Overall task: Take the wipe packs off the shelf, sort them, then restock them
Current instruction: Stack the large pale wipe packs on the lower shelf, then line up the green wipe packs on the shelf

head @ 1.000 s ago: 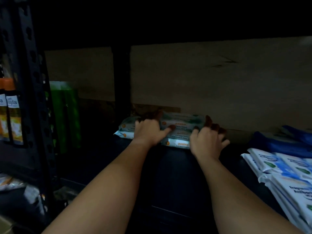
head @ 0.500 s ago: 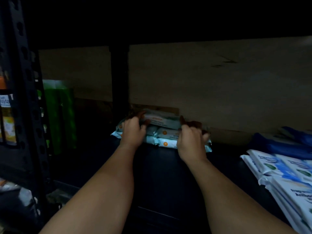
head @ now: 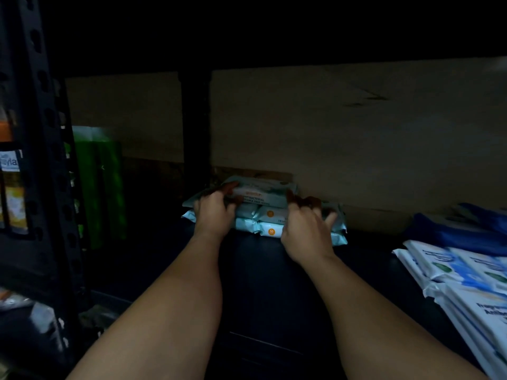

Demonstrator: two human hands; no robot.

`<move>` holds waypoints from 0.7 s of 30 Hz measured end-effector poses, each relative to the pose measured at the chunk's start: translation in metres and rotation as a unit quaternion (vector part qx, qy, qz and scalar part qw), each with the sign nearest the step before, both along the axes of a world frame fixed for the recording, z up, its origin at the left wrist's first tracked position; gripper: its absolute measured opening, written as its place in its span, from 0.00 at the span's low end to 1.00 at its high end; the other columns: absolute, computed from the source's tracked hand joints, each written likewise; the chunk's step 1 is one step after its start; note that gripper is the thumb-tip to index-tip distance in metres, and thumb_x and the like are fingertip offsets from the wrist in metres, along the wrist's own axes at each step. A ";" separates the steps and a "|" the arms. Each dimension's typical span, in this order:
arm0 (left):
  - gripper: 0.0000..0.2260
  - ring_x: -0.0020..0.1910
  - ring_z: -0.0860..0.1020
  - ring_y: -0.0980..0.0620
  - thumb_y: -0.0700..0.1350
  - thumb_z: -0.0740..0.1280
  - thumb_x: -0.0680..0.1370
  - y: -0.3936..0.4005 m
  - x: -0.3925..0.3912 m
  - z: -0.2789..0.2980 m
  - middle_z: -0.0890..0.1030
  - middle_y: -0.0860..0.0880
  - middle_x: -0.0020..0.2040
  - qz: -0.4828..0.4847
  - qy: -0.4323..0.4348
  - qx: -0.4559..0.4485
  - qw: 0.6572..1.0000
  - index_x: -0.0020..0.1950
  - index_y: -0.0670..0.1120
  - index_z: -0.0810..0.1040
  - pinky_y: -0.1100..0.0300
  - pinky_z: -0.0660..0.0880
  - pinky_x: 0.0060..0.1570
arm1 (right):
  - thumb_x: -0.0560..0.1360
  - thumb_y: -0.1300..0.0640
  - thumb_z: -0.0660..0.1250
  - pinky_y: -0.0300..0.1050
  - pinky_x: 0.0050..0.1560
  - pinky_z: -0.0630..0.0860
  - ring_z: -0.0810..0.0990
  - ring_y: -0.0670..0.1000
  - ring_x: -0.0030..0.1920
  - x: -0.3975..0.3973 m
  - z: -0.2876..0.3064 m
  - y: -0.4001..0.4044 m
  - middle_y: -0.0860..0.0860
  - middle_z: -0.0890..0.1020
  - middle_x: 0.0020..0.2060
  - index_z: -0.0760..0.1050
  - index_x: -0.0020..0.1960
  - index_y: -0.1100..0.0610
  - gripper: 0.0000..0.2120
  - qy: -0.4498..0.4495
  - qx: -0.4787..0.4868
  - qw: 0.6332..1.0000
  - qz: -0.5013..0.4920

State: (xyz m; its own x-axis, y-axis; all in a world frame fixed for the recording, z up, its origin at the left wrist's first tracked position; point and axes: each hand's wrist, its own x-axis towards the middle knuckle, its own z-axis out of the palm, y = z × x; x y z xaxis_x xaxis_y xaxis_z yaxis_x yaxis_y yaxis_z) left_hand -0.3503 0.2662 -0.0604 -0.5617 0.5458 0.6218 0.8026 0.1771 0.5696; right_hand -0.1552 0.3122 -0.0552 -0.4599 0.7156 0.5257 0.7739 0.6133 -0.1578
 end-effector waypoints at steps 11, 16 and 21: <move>0.19 0.65 0.76 0.40 0.50 0.69 0.79 0.003 0.001 0.000 0.82 0.44 0.63 -0.010 0.022 -0.014 1.000 0.70 0.59 0.75 0.51 0.67 0.67 | 0.77 0.54 0.67 0.64 0.69 0.55 0.70 0.57 0.67 0.004 0.000 0.001 0.52 0.81 0.55 0.66 0.74 0.54 0.27 0.029 0.004 1.000 -0.012; 0.19 0.67 0.68 0.36 0.54 0.64 0.82 -0.002 0.013 -0.004 0.78 0.38 0.63 0.087 0.055 -0.082 0.991 0.73 0.58 0.73 0.46 0.62 0.70 | 0.76 0.52 0.67 0.62 0.67 0.57 0.65 0.59 0.70 0.004 0.001 -0.004 0.54 0.77 0.62 0.62 0.76 0.53 0.31 0.025 -0.004 1.000 -0.016; 0.20 0.70 0.66 0.38 0.47 0.66 0.79 -0.040 0.057 0.002 0.74 0.42 0.66 0.076 0.146 -0.043 0.985 0.71 0.47 0.73 0.42 0.62 0.70 | 0.75 0.51 0.66 0.59 0.62 0.61 0.65 0.58 0.65 0.019 0.010 -0.035 0.54 0.73 0.65 0.67 0.71 0.52 0.25 0.036 0.052 0.998 -0.005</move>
State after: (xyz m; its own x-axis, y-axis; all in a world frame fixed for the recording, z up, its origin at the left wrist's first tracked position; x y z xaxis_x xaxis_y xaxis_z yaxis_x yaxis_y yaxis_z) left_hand -0.2933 0.2261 -0.0588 -0.4444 0.5266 0.7247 0.8909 0.3445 0.2960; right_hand -0.1365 0.2770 -0.0453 -0.4114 0.6594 0.6293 0.7686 0.6220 -0.1493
